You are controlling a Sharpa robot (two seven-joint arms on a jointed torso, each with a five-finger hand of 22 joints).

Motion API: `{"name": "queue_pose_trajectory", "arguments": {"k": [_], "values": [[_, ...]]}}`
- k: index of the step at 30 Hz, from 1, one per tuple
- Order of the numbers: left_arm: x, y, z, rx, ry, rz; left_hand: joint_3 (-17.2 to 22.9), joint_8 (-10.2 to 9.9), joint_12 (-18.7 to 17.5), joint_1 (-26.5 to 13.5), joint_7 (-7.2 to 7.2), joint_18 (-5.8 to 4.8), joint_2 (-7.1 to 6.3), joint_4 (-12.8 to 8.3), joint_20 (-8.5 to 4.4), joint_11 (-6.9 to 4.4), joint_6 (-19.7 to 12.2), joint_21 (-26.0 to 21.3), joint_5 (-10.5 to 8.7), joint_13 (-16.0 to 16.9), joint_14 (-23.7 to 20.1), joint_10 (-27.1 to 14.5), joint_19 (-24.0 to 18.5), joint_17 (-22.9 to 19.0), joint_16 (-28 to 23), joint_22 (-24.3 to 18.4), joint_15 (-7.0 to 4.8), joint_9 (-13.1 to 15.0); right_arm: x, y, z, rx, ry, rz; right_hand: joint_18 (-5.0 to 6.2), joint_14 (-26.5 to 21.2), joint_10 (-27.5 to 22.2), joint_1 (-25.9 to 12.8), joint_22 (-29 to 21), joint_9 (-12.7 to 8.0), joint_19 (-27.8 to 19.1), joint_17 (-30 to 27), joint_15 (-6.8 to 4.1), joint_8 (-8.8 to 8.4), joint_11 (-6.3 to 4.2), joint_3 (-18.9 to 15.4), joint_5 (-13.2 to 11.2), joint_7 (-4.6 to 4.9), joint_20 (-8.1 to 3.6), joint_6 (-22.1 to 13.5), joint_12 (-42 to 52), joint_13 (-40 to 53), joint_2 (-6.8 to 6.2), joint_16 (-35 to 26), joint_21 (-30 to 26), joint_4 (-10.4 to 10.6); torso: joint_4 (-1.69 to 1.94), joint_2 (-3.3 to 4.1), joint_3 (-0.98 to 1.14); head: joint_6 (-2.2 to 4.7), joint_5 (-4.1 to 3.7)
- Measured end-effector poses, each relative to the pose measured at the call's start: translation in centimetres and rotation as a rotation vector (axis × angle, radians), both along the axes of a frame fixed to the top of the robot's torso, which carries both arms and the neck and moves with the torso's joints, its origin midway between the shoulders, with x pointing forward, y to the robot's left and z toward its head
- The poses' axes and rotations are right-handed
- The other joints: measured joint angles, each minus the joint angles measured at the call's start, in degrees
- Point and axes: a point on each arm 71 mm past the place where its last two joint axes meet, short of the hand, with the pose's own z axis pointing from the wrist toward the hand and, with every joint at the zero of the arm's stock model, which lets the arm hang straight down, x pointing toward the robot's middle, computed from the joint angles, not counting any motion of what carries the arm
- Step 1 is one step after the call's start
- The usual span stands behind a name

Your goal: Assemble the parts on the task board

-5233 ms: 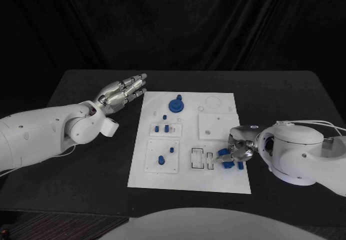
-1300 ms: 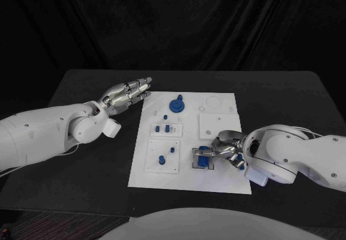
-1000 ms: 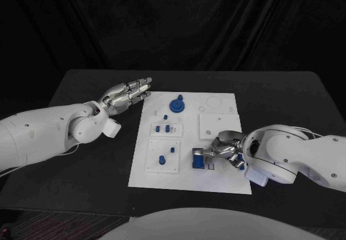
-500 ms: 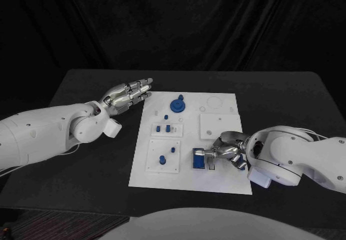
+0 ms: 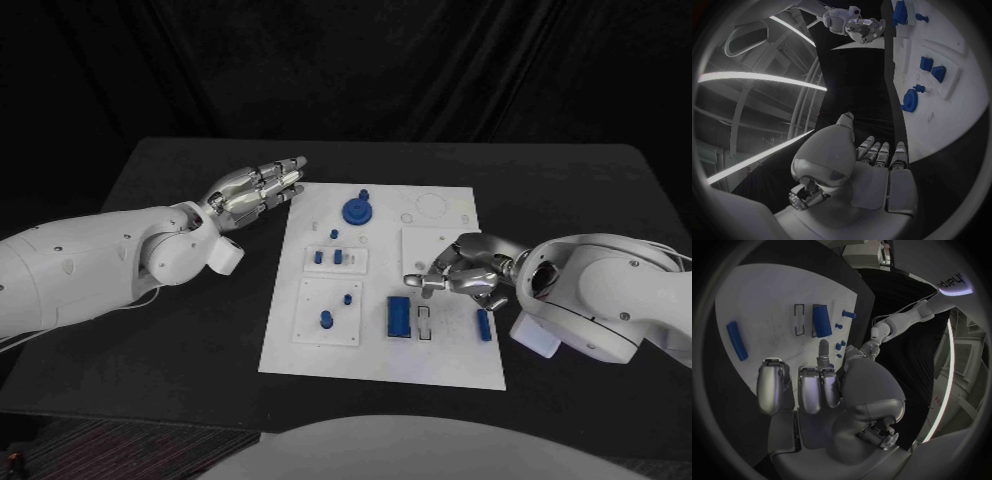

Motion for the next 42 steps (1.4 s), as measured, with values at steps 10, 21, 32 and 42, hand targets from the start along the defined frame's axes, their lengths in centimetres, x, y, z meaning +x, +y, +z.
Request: {"name": "queue_pose_trajectory", "arguments": {"k": [10,21,32,42], "values": [[-0.1,0.1,0.0,0.000,0.000,0.001,0.0,0.2,0.0,0.0,0.00,0.00,0.00,-0.3,0.00,0.21,0.0,0.0,0.15,0.0,-0.2,-0.2,0.0,0.0,0.0,0.0,0.21,0.0,0.5,-0.1,1.4,-0.019,-0.401,0.148,0.00,0.0,0.0,7.0,0.0,-3.0,0.0,0.0,0.00,-3.21,0.00,-1.9,-3.3,0.85,0.00,-6.1,0.0,0.0,-2.18,0.6,3.6,-0.9,0.03,0.01,-0.03,0.00,0.15],[-0.1,0.3,0.0,0.000,0.001,0.004,0.1,0.2,0.0,0.0,0.00,0.00,0.00,-0.8,0.00,0.21,0.0,0.0,0.43,0.0,-0.2,-0.2,0.0,0.0,0.0,0.0,0.21,0.0,-1.3,-0.1,-0.7,-0.142,-0.698,0.330,0.00,0.0,0.0,10.9,0.0,-7.6,0.0,0.0,0.00,-7.08,0.00,-4.3,-6.4,1.03,0.00,-16.0,0.0,0.0,-3.93,0.6,2.6,1.2,0.01,0.05,-0.02,0.00,0.03],[-0.2,0.3,-0.3,0.001,0.006,0.005,0.2,0.2,0.0,0.2,0.00,0.00,0.22,-1.1,0.00,0.21,0.0,0.0,0.65,0.0,-0.2,-0.2,0.0,0.0,0.0,0.0,0.21,0.0,-2.8,0.9,-2.4,-0.200,-0.778,0.407,0.00,0.0,0.0,8.7,0.0,-6.7,0.0,0.0,0.00,-0.28,0.00,-3.1,-9.8,1.51,0.00,-19.8,0.0,0.0,-7.50,0.2,1.3,3.1,-0.10,0.05,0.04,0.00,-0.03],[-0.3,0.3,-0.4,0.000,0.010,0.004,0.2,0.2,0.0,0.2,-0.01,0.00,0.23,-1.1,-0.01,0.21,0.0,0.0,0.65,0.0,-0.2,-0.2,0.0,0.0,0.0,0.0,0.21,0.0,-3.3,1.6,-3.3,-0.234,-0.777,0.410,0.00,0.0,0.2,4.2,0.0,-6.5,0.2,0.0,0.00,4.51,0.20,-2.9,-14.2,1.96,0.20,-25.7,0.0,0.0,-13.20,-0.9,-1.8,3.4,-0.03,0.03,0.06,0.00,-0.21]]}}
